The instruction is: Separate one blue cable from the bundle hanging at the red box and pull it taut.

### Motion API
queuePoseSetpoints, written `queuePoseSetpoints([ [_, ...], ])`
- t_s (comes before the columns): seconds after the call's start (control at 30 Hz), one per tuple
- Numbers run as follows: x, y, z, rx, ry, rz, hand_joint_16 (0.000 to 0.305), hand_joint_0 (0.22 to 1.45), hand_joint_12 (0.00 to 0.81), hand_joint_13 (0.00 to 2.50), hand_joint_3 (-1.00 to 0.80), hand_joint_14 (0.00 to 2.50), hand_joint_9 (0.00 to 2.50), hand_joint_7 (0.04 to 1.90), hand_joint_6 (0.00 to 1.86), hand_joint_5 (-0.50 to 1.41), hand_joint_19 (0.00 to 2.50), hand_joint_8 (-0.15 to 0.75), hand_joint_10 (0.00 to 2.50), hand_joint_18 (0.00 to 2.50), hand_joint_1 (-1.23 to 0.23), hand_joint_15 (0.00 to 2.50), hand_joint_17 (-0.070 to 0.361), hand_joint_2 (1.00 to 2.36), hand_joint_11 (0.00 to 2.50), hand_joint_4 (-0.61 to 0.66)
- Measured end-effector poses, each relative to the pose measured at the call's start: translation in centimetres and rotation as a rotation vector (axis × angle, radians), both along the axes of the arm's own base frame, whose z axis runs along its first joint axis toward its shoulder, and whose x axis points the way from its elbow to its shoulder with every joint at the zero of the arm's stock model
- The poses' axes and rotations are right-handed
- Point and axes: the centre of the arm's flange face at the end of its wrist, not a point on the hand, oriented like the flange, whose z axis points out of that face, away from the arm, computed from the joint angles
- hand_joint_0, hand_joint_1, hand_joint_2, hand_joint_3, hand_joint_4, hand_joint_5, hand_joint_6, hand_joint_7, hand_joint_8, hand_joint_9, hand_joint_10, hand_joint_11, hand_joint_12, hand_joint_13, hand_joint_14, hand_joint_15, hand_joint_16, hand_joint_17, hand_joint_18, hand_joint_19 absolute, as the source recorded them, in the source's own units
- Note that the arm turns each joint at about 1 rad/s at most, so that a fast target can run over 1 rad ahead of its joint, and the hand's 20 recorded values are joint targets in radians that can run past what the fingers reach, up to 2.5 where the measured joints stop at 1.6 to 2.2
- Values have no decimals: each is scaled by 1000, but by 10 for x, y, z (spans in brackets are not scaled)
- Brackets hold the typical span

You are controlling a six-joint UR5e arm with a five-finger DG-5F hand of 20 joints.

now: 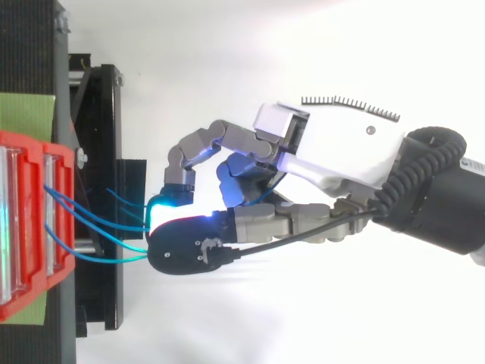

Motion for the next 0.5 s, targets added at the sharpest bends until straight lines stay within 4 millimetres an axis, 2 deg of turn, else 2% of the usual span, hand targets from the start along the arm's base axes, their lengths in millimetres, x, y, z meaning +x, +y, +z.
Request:
queuePoseSetpoints([
  [0.07, -1, 0, -2, 9, 1, 0, 37, 726, 395, 708, -127, 2500, 648, 1092, 988, -202, 1911, 369, 2317, 1316, -667, 1174, 84, 1024, 903, 59],
  [0.17, -2, 0, -5, 19, 2, -1, 38, 739, 396, 676, -170, 2500, 595, 1046, 999, -211, 1820, 377, 2399, 1268, -641, 1160, 86, 1022, 866, 77],
  [0.33, -2, 1, -7, 24, 3, 1, 38, 747, 403, 642, -210, 2500, 537, 1013, 1007, -221, 1760, 384, 2467, 1227, -613, 1141, 85, 1020, 842, 104],
  [0.5, -8, 1, -19, 19, 23, 4, 39, 752, 402, 622, -224, 2500, 514, 1014, 1010, -225, 1705, 389, 2500, 1199, -605, 1114, 88, 1020, 828, 117],
])
